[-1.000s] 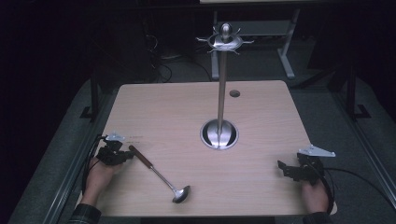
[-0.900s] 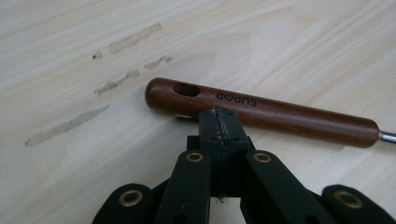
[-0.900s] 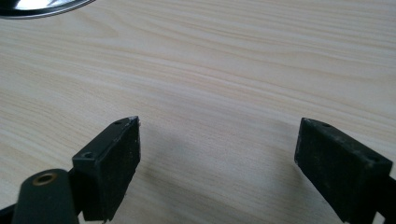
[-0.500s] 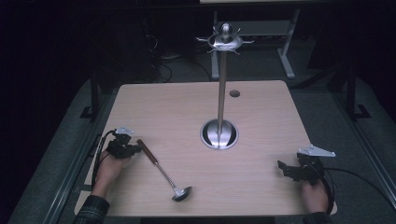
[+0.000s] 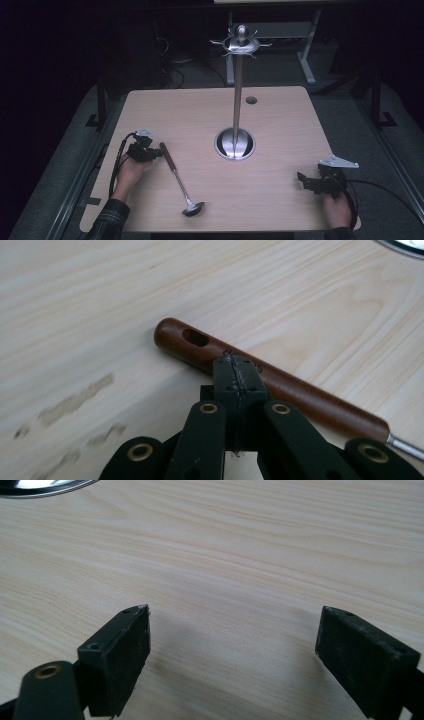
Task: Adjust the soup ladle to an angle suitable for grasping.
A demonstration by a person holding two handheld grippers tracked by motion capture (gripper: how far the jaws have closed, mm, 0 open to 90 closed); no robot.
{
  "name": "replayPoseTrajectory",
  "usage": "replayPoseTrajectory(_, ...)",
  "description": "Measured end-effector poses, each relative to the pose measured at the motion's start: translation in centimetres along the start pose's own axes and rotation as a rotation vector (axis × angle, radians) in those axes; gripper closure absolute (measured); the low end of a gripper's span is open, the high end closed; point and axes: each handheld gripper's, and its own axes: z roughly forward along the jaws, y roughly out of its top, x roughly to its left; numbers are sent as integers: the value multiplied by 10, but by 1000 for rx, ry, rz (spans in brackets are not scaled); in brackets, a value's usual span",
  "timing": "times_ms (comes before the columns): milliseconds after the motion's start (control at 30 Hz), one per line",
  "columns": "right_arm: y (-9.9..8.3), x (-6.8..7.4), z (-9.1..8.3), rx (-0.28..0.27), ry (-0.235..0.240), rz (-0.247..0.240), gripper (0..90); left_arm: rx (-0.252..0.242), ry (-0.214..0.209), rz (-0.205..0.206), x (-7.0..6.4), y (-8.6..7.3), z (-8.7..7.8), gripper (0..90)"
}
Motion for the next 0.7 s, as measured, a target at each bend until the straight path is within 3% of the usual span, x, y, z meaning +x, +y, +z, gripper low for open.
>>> replayPoseTrajectory(133, 0, -1, -1, -8, -1, 5, 136, -20, -34, -16, -5, 7, 8, 900)
replayPoseTrajectory(500, -1, -1, -1, -13, -1, 9, 136, -17, -79, 38, -22, 34, 30, 900)
replayPoseTrajectory(700, 0, -1, -1, -12, 3, 14, 136, -18, -112, 40, -33, 45, 43, 900)
